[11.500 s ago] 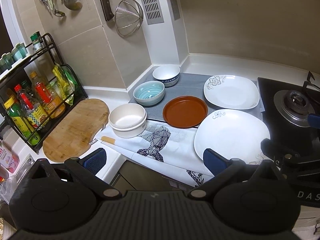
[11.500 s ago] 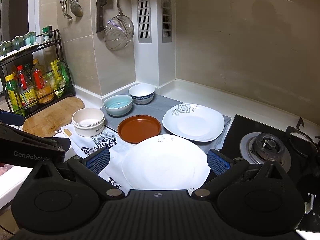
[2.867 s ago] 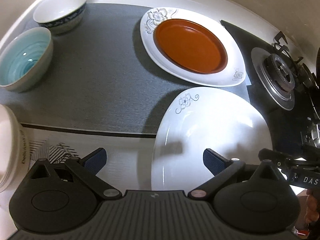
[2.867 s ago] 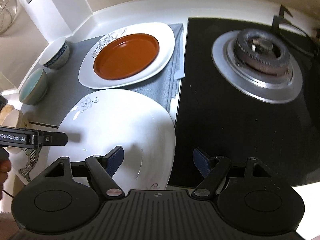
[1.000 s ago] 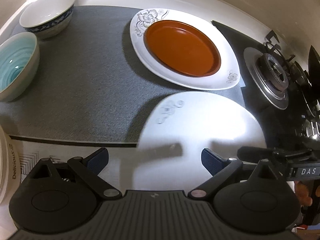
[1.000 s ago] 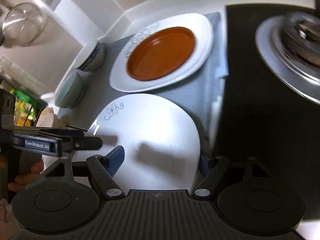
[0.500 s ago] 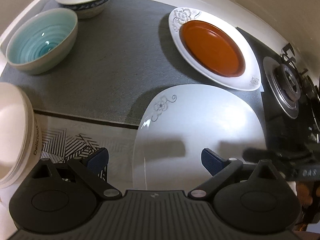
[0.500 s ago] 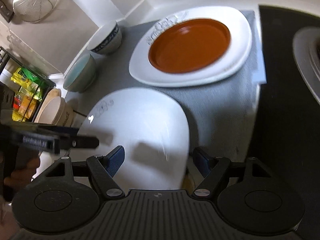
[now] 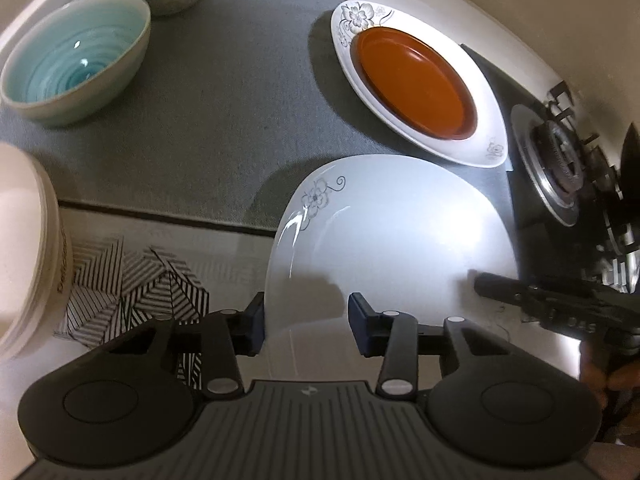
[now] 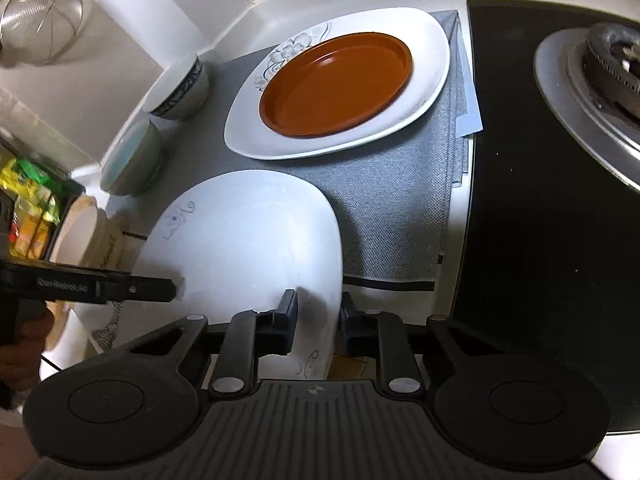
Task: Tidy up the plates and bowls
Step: 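Close the right gripper on the rim of the large white plate, then lift the large white plate onto the terracotta plate stack, open right gripper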
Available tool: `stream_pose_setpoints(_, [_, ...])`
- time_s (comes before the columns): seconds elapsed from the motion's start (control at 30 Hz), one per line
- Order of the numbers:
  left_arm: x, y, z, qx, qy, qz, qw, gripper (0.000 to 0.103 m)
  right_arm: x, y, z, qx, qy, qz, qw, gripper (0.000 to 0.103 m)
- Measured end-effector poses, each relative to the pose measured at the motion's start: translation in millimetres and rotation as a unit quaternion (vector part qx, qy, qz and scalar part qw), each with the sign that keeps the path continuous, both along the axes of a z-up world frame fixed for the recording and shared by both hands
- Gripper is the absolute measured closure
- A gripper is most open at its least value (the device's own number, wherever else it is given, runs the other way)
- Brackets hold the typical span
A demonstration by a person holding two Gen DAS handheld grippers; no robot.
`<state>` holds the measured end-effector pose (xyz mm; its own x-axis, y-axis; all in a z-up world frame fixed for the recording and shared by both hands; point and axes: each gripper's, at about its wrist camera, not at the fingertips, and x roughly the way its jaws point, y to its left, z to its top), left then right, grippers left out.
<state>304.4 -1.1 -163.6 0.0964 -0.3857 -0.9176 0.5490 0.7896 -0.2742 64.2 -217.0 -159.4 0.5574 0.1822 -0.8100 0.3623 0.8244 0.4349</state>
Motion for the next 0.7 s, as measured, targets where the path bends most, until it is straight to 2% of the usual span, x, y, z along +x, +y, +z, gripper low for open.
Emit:
stream_pose_setpoints(0.17, [0.7, 12.2, 0.8, -0.013, 0.016, 0.012, 0.9997, 0.056, -1.1, 2.8, 9.3, -0.011, -0.011, 0.007, 1.0, 0.081])
stream_pose_setpoints(0.7, [7.0, 12.8, 40.8, -0.049, -0.009, 0.02, 0.9985, 0.056, 10.2, -7.9, 42.0, -0.024, -0.024, -0.001, 0.999, 0.081])
